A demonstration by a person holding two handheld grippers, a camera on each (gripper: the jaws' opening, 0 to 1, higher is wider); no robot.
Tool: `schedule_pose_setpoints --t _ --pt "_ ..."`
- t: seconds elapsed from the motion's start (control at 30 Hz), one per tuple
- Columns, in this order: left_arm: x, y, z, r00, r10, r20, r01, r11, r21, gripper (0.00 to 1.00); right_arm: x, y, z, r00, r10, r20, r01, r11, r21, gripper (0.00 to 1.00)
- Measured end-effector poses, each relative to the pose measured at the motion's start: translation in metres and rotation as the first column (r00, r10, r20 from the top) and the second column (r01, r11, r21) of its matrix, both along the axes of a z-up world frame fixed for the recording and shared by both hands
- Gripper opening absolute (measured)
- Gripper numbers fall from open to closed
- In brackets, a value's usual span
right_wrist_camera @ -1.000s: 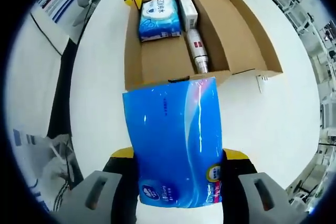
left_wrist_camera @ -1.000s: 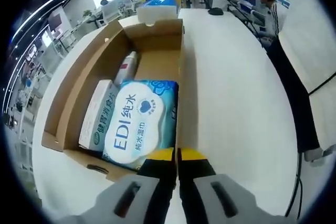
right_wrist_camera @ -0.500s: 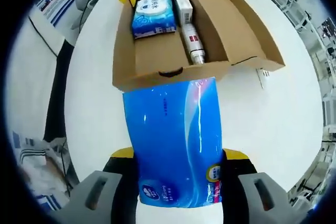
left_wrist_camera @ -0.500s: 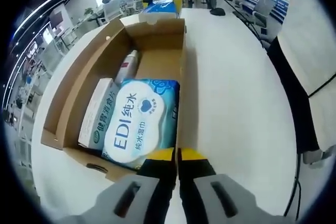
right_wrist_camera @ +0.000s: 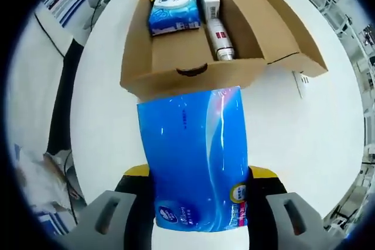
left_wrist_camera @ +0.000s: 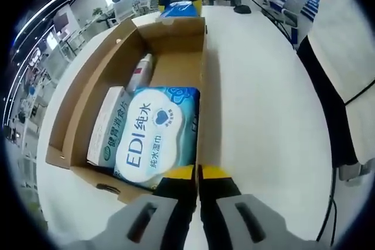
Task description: Operate the shoe box by opening the lid, removing the specified soft item, and placing it in the target area until the item is outside and the box remains undamaged.
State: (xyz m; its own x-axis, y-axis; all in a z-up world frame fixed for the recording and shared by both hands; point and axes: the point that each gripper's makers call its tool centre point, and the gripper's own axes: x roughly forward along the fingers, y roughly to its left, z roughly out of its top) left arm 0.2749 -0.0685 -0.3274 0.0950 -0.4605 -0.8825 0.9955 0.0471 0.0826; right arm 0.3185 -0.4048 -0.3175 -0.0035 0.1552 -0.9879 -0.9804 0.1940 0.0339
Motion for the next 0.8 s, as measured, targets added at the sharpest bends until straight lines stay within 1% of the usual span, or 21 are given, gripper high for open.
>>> schedule_pose_setpoints --t 0.17,0.5,0.57,0.8 --pt "0.000 0.000 0.000 1.000 0.006 0.000 -0.006 1.000 0.000 0.01 0.000 -0.001 -0.004 1.000 0.016 -0.003 -0.016 1.000 -0.002 0.61" --pt "0.000 0.000 0.000 1.000 0.018 -0.002 -0.018 1.000 0.007 0.01 -0.004 0.000 -0.014 1.000 0.016 -0.020 -0.016 1.000 0.005 0.61" --pt "0.000 0.000 0.001 1.000 0.015 -0.001 -0.015 1.000 0.007 0.01 -0.003 0.000 -0.016 1.000 0.025 -0.014 -0.025 1.000 0.007 0.61" --pt "-0.001 0.000 0.000 1.000 0.008 0.001 -0.008 1.000 0.004 0.01 -0.002 0.001 -0.018 1.000 0.017 -0.025 -0.017 1.000 0.008 0.61"
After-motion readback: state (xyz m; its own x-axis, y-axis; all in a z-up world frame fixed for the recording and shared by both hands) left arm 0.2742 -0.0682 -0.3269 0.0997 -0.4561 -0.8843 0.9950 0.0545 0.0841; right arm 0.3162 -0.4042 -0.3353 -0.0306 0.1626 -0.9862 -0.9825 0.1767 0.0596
